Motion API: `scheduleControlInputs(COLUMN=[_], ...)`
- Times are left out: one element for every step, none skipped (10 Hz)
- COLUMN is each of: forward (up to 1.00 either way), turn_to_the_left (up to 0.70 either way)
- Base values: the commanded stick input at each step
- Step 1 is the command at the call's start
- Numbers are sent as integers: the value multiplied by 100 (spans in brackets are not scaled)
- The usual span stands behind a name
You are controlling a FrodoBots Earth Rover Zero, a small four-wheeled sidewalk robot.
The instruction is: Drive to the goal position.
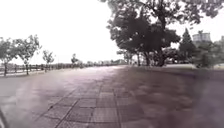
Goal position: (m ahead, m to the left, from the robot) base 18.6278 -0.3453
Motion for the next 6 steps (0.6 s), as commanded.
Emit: scheduleControlInputs(forward=[100, 100, 100, 100, 100, 100], turn_to_the_left=[0, 0, 0, 0, 0, 0])
